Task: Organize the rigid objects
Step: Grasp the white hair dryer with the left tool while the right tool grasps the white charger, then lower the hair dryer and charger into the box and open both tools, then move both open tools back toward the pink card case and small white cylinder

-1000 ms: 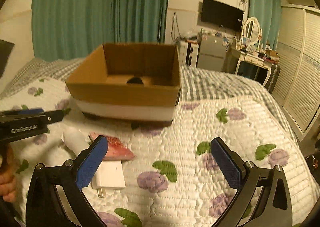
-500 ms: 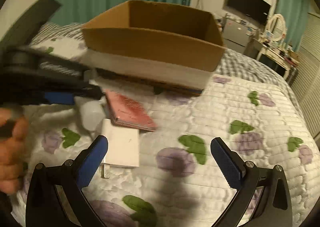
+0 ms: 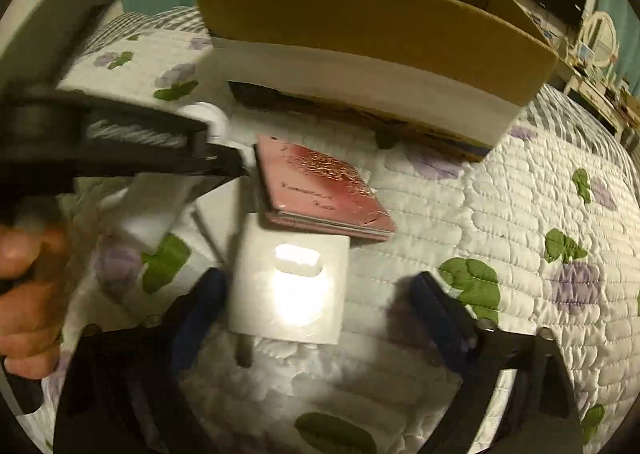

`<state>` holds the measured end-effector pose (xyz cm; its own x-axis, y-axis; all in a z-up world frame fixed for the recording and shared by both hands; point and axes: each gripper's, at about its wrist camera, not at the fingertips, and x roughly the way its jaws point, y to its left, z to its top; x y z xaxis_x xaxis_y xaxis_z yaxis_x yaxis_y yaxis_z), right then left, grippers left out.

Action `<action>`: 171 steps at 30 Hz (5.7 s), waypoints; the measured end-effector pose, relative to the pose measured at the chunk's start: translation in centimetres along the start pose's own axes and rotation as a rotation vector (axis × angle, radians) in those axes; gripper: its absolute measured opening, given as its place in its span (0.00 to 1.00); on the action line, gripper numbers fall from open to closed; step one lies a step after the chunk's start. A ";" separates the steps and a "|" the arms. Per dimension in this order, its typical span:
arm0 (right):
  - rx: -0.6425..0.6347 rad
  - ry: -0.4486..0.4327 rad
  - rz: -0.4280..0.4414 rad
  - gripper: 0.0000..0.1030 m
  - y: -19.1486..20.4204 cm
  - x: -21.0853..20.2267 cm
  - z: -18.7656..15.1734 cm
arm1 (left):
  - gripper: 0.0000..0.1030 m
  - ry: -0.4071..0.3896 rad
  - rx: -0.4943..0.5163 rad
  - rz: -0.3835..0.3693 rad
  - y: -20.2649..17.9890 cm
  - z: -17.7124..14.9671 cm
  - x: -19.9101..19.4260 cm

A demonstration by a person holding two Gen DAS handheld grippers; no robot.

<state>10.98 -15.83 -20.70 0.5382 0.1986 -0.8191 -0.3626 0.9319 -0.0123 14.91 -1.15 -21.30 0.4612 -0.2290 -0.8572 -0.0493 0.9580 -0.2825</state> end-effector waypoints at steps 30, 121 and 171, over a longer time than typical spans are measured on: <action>0.157 -0.127 -0.068 0.52 -3.3 -7.0 -1.5 | 0.43 -0.300 0.217 0.093 -0.5 -4.5 -11.2; -0.076 -0.244 -0.087 0.62 -8.8 -0.2 17.5 | 0.50 -0.256 0.354 0.038 -9.2 15.4 -2.5; -0.004 -0.743 -0.160 1.00 0.0 -30.7 7.8 | 0.65 -0.784 0.261 0.083 -6.5 2.7 -30.5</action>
<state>0.41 -19.54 8.96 0.9546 0.2150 -0.2060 -0.2395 0.9655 -0.1020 3.55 0.10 7.84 0.9535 -0.0619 -0.2950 0.0524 0.9978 -0.0401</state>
